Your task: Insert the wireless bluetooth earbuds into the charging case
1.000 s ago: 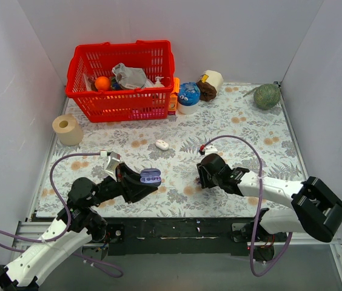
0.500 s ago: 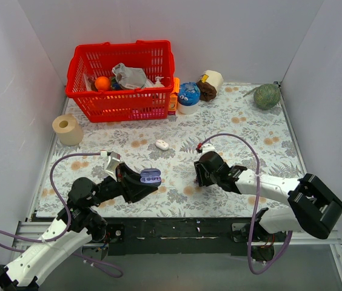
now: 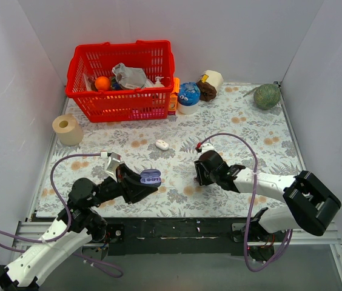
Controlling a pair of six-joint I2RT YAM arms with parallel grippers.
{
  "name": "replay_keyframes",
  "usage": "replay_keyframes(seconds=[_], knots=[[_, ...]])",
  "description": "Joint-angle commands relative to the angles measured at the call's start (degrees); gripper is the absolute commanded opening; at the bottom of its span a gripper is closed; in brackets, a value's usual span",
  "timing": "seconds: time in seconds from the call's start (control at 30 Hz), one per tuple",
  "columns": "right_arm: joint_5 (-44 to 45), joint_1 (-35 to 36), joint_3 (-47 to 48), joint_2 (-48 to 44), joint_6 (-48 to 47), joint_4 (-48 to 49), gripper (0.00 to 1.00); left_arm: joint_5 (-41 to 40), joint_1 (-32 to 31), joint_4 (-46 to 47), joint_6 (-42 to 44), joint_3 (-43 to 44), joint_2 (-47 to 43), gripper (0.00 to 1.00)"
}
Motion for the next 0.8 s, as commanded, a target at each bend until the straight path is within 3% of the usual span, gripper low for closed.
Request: replay_keyframes(seconds=[0.0, 0.3, 0.4, 0.57, 0.77], knots=[[-1.32, -0.2, 0.27, 0.94, -2.1, 1.41, 0.38, -0.73, -0.27, 0.26, 0.19, -0.42, -0.7, 0.0], [-2.21, -0.11, 3.08, 1.83, -7.46, -1.92, 0.03, -0.3, -0.27, 0.26, 0.36, -0.07, -0.34, 0.0], [-2.64, 1.55, 5.88, -5.01, -10.97, -4.56, 0.01, 0.31, -0.27, 1.22, 0.54, -0.15, -0.52, 0.0], [-4.93, 7.61, 17.82, -14.78, -21.49, -19.14, 0.01, 1.98, -0.27, 2.63, 2.99, 0.46, 3.77, 0.0], [4.73, 22.72, 34.62, -16.72, -28.47, -37.23, 0.01, 10.5, 0.25, 3.41, 7.65, 6.43, 21.17, 0.0]])
